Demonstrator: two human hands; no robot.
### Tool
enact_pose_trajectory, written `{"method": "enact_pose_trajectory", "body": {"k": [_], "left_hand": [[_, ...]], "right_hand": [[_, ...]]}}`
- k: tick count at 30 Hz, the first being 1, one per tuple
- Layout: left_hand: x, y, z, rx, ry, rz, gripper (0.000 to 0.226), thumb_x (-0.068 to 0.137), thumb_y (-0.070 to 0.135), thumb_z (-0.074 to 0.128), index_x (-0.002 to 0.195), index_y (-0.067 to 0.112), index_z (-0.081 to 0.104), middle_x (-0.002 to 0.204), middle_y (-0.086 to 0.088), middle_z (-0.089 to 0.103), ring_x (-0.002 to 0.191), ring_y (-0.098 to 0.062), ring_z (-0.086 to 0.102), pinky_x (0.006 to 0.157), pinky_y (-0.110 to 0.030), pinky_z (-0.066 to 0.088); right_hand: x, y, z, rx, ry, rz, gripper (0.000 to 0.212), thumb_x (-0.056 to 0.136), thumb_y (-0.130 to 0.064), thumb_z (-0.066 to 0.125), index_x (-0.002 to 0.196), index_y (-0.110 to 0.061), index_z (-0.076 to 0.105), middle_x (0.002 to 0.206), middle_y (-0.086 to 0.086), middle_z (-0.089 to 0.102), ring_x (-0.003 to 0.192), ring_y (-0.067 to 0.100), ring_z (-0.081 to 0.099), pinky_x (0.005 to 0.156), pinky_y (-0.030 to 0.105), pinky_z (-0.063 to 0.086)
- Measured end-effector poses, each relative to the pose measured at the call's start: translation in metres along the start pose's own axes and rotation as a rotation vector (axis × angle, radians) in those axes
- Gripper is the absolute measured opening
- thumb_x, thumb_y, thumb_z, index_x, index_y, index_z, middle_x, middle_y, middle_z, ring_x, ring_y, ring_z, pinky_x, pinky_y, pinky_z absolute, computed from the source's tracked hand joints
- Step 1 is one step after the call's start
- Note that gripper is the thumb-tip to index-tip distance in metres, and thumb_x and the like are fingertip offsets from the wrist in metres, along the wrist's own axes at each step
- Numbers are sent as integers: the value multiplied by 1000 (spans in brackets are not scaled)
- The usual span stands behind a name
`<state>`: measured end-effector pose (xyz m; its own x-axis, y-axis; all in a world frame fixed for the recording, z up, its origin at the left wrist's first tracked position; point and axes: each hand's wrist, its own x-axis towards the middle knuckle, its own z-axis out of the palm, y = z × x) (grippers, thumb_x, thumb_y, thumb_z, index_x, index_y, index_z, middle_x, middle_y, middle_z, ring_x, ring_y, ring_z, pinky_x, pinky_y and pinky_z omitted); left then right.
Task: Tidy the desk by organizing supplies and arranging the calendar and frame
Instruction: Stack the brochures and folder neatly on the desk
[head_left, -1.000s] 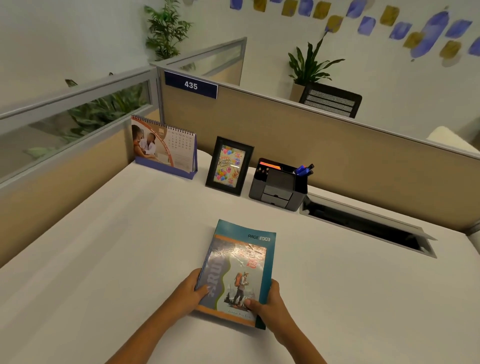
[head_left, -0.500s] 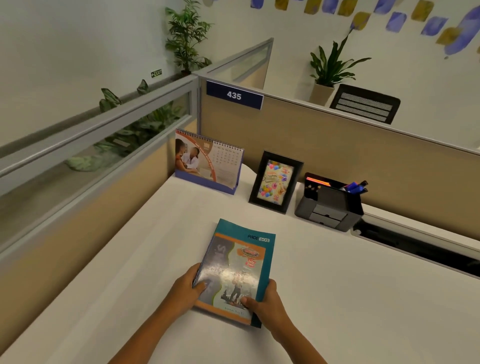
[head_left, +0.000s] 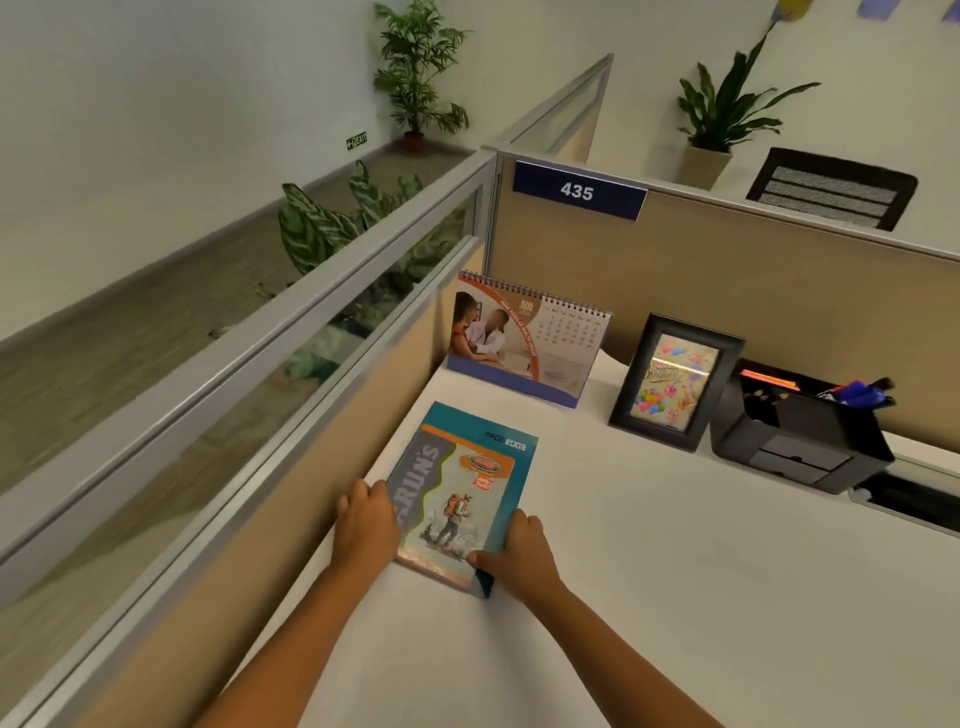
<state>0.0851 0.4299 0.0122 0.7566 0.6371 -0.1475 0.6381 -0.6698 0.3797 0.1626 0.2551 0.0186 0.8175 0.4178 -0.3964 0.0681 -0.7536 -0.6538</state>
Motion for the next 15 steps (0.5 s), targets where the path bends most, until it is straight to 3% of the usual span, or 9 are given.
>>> {"method": "enact_pose_trajectory", "body": {"k": [15], "left_hand": [[28, -1, 3, 84, 114, -4, 35, 88, 13, 57, 121, 6, 51, 123, -15, 42, 109, -30, 41, 92, -33, 41]], "right_hand": [[28, -22, 9, -22, 4, 41, 60, 78, -35, 72, 123, -14, 39, 119, 6, 46, 111, 18, 53, 84, 28, 52]]}}
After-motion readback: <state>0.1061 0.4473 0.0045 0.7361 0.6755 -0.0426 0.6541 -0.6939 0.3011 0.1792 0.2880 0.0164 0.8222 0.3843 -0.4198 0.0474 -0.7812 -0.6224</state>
